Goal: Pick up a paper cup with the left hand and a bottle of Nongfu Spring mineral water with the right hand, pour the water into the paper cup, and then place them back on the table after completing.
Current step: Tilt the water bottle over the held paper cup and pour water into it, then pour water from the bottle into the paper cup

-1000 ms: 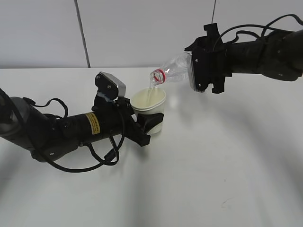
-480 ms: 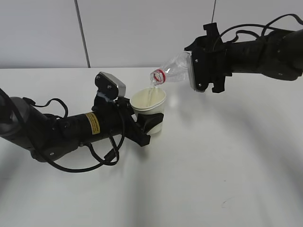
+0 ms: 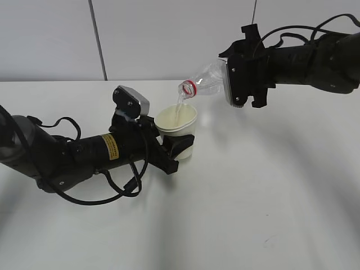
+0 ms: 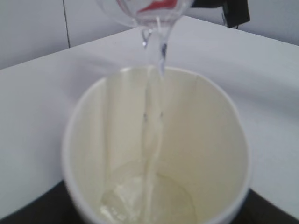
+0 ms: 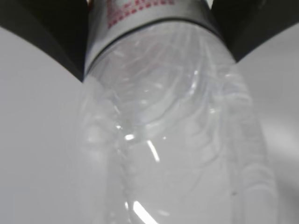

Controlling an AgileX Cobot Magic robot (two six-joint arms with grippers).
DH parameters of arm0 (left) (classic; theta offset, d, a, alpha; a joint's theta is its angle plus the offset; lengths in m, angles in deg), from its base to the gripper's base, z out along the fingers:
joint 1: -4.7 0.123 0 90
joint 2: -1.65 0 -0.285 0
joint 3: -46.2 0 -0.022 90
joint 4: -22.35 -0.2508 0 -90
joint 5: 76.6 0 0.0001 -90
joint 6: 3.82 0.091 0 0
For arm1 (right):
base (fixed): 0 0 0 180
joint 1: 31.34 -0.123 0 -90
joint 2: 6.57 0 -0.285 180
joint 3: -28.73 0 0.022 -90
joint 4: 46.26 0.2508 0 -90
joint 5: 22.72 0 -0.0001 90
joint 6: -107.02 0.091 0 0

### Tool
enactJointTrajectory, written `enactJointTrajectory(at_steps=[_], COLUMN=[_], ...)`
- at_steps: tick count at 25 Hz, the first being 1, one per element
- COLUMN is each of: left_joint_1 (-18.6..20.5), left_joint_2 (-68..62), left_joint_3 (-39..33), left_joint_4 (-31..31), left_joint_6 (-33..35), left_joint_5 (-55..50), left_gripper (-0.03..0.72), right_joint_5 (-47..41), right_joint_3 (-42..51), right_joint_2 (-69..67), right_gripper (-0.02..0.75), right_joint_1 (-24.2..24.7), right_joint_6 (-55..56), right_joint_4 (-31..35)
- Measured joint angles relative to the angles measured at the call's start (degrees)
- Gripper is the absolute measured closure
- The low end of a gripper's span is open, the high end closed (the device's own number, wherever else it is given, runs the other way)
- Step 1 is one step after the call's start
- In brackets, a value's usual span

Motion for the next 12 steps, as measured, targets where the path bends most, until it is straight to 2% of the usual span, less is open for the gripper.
enactJointTrajectory(at_steps=[12], left_joint_1=[0.0], left_joint_2=[0.0], left_joint_3=[0.0], left_joint_4=[0.0], left_joint_6=[0.0], left_joint_5=[-0.1], left_gripper=[0.287], right_joint_5=[-0.1], right_joint_3=[0.0], right_joint_2=[0.0], right_gripper=[0.256], right_joint_1=[0.0], right_joint_6=[-0.8], right_joint_4=[0.0])
